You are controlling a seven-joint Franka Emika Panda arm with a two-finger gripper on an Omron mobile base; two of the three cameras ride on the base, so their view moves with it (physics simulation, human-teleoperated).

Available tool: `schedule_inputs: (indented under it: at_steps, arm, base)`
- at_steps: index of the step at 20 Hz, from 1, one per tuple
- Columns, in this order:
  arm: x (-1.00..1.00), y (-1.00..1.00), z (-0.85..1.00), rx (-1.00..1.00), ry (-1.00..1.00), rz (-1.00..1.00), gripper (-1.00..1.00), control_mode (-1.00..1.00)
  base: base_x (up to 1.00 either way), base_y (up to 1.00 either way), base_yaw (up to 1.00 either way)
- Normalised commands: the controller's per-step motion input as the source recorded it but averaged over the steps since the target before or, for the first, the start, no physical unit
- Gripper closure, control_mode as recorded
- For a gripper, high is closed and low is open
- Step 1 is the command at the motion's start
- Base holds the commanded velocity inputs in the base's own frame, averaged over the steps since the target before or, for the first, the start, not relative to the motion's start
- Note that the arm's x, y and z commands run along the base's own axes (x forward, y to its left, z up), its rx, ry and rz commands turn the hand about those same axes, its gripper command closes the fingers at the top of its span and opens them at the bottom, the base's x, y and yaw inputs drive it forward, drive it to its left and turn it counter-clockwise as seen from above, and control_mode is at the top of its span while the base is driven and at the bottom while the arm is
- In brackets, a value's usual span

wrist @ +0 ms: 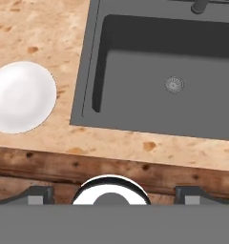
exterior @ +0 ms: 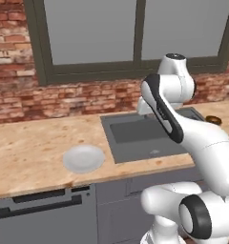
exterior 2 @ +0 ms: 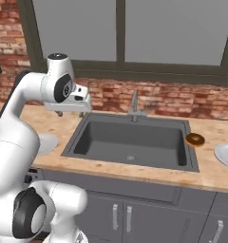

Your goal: Place the pastries on the plates.

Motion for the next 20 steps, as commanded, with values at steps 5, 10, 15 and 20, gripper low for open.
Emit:
schedule_inputs:
  at_steps: [5, 10, 15, 20]
  arm:
    - [0.0, 0.0, 0.0, 0.0, 0.0, 0.0, -1.0, 1.0]
    - [0.0, 0.0, 0.0, 0.0, 0.0, 0.0, -1.0, 1.0]
    - [0.0, 0.0, 0.0, 0.0, 0.0, 0.0, -1.0, 1.0]
    - [0.0, 0.0, 0.0, 0.0, 0.0, 0.0, -1.0, 1.0]
  base:
    - [-0.1, -0.99, -0.12]
    - [0.0, -1.0, -0.1]
    - [0.02, -1.0, -0.03]
    - [0.22, -0.94, 0.0]
